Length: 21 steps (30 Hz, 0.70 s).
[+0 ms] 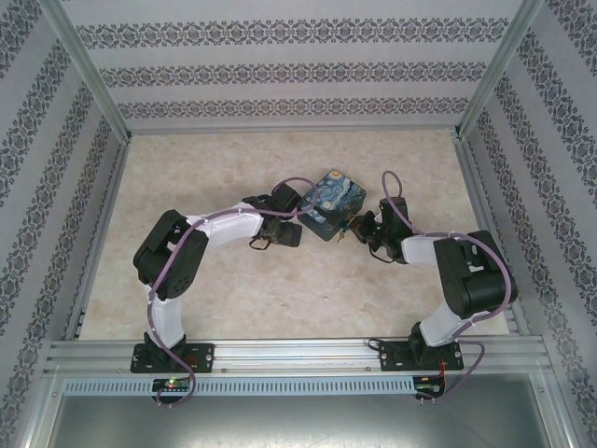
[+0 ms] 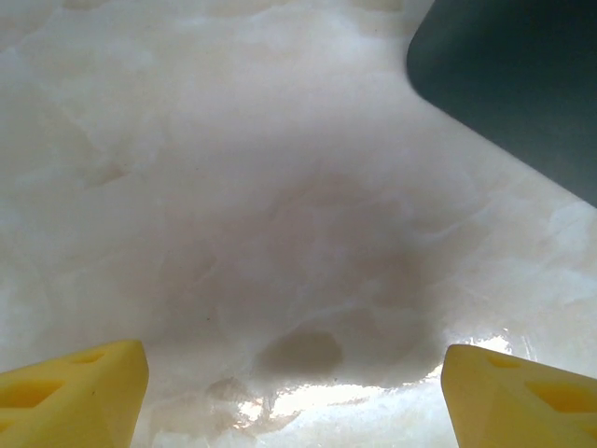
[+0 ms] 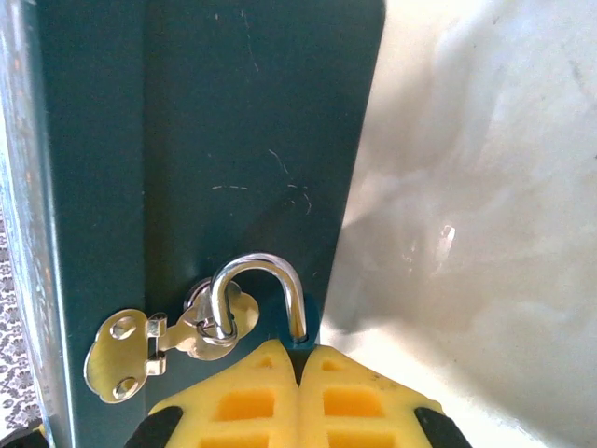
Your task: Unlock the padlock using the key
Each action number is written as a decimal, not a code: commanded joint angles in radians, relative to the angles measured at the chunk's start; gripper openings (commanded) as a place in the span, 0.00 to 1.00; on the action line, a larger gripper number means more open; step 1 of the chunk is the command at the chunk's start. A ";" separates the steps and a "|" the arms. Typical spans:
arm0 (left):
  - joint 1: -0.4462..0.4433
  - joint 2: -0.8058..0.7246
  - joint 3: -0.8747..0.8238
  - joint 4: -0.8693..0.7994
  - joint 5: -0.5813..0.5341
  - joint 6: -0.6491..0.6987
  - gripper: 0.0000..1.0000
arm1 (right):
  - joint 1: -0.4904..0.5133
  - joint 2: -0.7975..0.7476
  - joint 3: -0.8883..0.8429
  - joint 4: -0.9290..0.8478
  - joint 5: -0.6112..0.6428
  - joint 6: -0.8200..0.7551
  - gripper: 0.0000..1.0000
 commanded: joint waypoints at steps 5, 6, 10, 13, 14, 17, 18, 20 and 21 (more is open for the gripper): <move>-0.014 -0.145 0.017 0.004 -0.002 -0.014 0.82 | -0.017 -0.008 -0.014 0.000 -0.012 -0.016 0.00; -0.018 -0.144 0.040 -0.001 0.006 -0.011 0.83 | -0.017 -0.010 -0.014 -0.003 -0.013 -0.018 0.00; -0.034 -0.092 0.161 -0.042 0.011 0.013 0.83 | -0.018 -0.012 -0.010 -0.008 -0.015 -0.021 0.00; -0.046 -0.025 0.255 -0.082 0.000 0.034 0.83 | -0.018 -0.012 -0.010 -0.010 -0.015 -0.022 0.00; -0.049 -0.003 0.280 -0.092 -0.006 0.040 0.83 | -0.019 -0.012 -0.011 -0.010 -0.015 -0.024 0.00; -0.064 0.068 0.349 -0.124 -0.030 0.059 0.83 | -0.018 -0.012 -0.011 -0.012 -0.017 -0.028 0.00; -0.071 0.089 0.369 -0.135 -0.042 0.069 0.83 | -0.020 -0.012 -0.011 -0.012 -0.019 -0.028 0.00; -0.085 0.126 0.400 -0.157 -0.071 0.084 0.83 | -0.022 -0.013 -0.012 -0.011 -0.022 -0.031 0.00; -0.092 0.143 0.412 -0.168 -0.087 0.095 0.83 | -0.025 -0.014 -0.011 -0.013 -0.025 -0.034 0.00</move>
